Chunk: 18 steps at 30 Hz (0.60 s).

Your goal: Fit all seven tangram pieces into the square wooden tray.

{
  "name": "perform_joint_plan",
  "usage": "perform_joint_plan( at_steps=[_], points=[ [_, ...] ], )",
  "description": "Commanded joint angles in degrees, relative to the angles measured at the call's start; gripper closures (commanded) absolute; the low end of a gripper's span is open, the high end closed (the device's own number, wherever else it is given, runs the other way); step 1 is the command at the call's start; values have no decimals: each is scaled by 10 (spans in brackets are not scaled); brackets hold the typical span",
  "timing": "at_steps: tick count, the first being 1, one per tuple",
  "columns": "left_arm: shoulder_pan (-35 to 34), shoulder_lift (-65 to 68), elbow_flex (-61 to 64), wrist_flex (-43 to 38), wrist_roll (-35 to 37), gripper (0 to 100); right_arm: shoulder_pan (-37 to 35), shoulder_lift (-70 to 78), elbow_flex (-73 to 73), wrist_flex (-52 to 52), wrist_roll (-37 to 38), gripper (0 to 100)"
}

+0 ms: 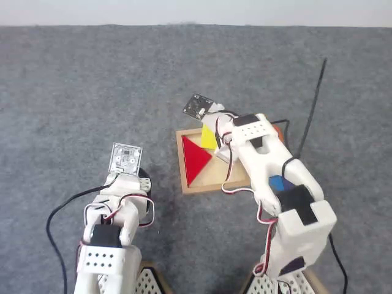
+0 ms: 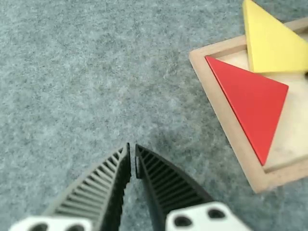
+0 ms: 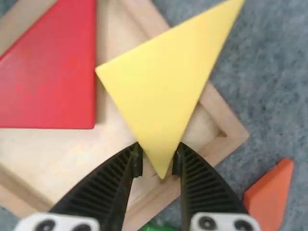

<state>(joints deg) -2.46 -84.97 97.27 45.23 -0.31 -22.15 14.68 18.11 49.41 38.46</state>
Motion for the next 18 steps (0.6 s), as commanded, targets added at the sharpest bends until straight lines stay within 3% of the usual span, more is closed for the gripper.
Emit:
perform_joint_plan(
  at_steps=[1, 8, 12, 18],
  points=[
    [-3, -7, -5, 4, 4, 985, 6, -44, -40, 7, -7, 880],
    [-3, -7, -5, 4, 4, 985, 7, -84, -87, -22, -105, 880],
    [-3, -7, -5, 4, 4, 985, 9, -6, -165, -29, -166, 880],
    [-3, -7, -5, 4, 4, 985, 8, 167, -377, 53, -237, 880]
  ],
)
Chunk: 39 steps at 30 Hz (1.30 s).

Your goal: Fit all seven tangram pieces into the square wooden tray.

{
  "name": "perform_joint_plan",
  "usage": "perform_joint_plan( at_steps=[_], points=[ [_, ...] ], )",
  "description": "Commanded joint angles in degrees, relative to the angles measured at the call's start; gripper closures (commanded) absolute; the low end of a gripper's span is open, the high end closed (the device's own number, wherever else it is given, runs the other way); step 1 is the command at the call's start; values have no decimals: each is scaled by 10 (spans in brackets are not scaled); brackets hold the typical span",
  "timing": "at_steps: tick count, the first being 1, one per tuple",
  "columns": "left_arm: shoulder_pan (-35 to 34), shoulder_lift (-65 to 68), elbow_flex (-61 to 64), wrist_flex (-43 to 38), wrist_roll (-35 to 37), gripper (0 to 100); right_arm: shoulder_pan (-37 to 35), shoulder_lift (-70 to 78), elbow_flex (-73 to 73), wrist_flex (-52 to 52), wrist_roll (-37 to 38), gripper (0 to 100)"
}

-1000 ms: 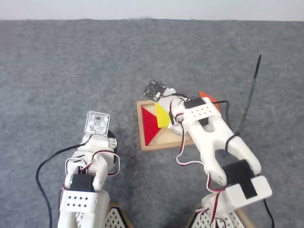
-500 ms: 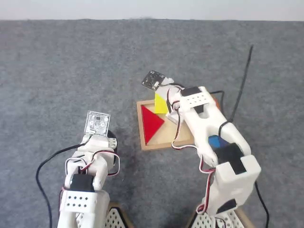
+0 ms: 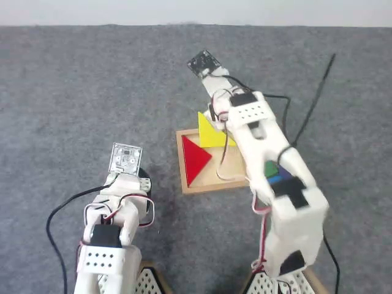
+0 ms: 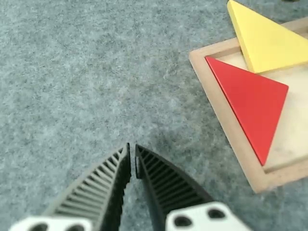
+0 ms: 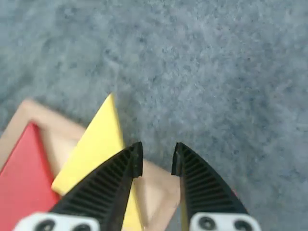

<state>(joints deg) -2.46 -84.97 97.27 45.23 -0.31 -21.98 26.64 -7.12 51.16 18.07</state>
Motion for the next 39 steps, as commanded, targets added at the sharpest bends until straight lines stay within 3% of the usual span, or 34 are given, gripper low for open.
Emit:
perform_joint_plan(
  at_steps=[1, 10, 26, 34, 39],
  points=[
    [-3, -7, -5, 4, 4, 985, 6, 76, -163, 50, -35, 880],
    [-3, -7, -5, 4, 4, 985, -44, 216, -385, 197, -11, 880],
    [-3, -7, -5, 4, 4, 985, -95, 228, -362, 225, 31, 880],
    [-3, -7, -5, 4, 4, 985, -91, 193, -362, 234, 34, 880],
    [-3, -7, -5, 4, 4, 985, -55, 88, -363, 297, 19, 880]
  ],
)
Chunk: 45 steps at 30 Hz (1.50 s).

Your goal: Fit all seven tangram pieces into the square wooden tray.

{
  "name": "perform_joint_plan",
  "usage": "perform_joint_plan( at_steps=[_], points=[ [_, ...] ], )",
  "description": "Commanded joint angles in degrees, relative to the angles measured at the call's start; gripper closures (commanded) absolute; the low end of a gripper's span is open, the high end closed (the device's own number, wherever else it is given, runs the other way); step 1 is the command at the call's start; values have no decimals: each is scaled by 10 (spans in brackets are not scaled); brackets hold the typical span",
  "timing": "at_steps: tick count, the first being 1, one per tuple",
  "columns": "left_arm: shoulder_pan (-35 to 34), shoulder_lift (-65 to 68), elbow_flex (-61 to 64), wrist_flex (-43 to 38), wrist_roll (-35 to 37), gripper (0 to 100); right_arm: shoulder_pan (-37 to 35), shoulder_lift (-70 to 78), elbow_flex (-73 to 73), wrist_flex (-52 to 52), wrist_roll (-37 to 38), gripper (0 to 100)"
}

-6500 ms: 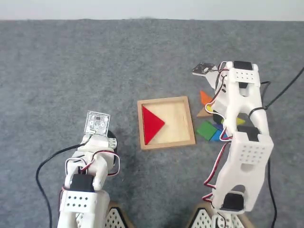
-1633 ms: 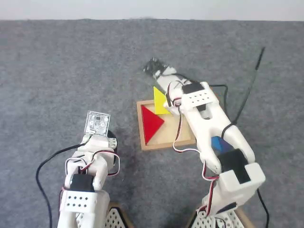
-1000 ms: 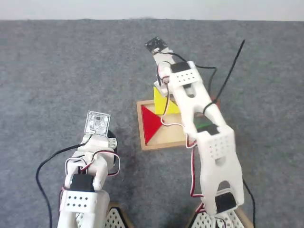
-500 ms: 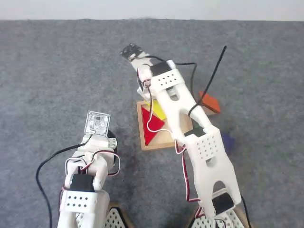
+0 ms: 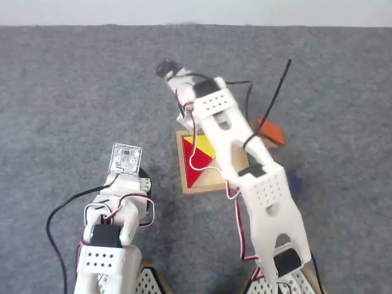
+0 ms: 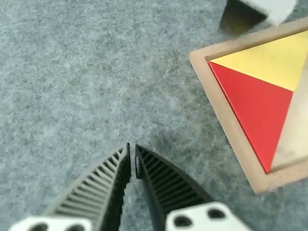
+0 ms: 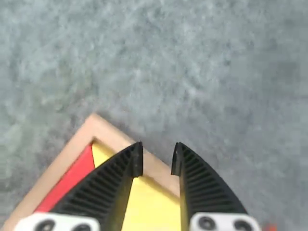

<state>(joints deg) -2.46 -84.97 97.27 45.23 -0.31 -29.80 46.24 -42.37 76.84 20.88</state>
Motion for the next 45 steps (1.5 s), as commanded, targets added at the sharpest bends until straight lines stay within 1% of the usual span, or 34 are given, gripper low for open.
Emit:
perform_joint_plan(
  at_steps=[1, 5, 8, 10, 13, 16, 19, 23, 26, 29, 30, 33, 35, 37, 39, 45],
  points=[
    [-3, -7, -5, 4, 4, 985, 29, -135, -11, 65, -20, 880],
    [-3, -7, -5, 4, 4, 985, 38, -246, -10, 172, -28, 880],
    [-3, -7, -5, 4, 4, 985, 49, -312, -9, 224, -32, 880],
    [-3, -7, -5, 4, 4, 985, 68, -343, 10, 236, -32, 880],
    [-3, -7, -5, 4, 4, 985, 110, -371, 75, 225, -32, 880],
    [-3, -7, -5, 4, 4, 985, 156, -398, 190, 166, -27, 880],
    [-3, -7, -5, 4, 4, 985, 188, -448, 323, 64, -18, 880],
    [-3, -7, -5, 4, 4, 985, 198, -501, 491, -79, 20, 880],
    [-3, -7, -5, 4, 4, 985, 217, -489, 551, -140, 27, 876],
    [-3, -7, -5, 4, 4, 985, 245, -436, 540, -162, 31, 872],
    [-3, -7, -5, 4, 4, 985, 250, -411, 525, -167, 31, 857],
    [-3, -7, -5, 4, 4, 985, 256, -337, 471, -172, 34, 759],
    [-3, -7, -5, 4, 4, 985, 256, -290, 421, -150, 81, 708],
    [-3, -7, -5, 4, 4, 985, 256, -247, 371, -106, 129, 698],
    [-3, -7, -5, 4, 4, 985, 259, -210, 325, -75, 159, 697],
    [-3, -7, -5, 4, 4, 985, 263, -138, 261, -67, 196, 696]
  ],
)
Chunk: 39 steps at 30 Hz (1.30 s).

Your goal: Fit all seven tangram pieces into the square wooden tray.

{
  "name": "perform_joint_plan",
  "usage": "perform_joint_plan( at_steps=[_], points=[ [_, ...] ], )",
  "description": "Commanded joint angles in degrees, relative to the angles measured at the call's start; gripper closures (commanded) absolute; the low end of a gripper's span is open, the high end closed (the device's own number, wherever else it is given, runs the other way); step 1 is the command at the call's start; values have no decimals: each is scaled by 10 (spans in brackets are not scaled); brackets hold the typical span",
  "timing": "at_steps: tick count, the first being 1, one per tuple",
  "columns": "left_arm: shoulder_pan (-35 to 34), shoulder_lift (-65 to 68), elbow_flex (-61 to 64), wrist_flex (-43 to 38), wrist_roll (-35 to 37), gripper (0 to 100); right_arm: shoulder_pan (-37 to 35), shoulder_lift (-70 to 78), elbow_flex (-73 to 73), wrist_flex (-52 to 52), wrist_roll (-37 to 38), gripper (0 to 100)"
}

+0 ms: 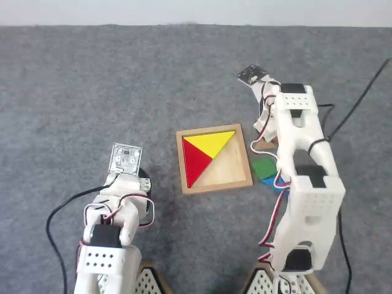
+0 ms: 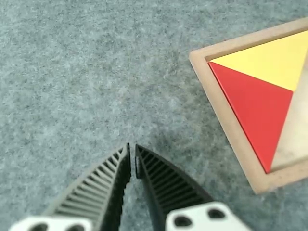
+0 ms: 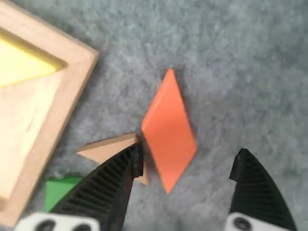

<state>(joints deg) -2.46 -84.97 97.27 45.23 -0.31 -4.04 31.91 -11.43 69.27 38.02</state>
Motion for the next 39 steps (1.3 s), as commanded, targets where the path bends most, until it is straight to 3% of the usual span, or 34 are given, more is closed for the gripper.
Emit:
perform_joint_plan(
  at_steps=[1, 10, 15, 18, 26, 32, 39],
  points=[
    [-3, -7, -5, 4, 4, 985, 5, 14, -49, 7, 29, 696],
    [-3, -7, -5, 4, 4, 985, 7, 58, -50, -2, 33, 708],
    [-3, -7, -5, 4, 4, 985, 8, 61, -50, -4, 27, 865],
    [-3, -7, -5, 4, 4, 985, 8, 59, -50, -2, -22, 920],
    [-3, -7, -5, 4, 4, 985, 9, 54, -50, 3, -93, 926],
    [-3, -7, -5, 4, 4, 985, 0, -47, -46, 68, -100, 994],
    [-3, -7, -5, 4, 4, 985, -58, -203, -42, 182, -96, 991]
  ],
)
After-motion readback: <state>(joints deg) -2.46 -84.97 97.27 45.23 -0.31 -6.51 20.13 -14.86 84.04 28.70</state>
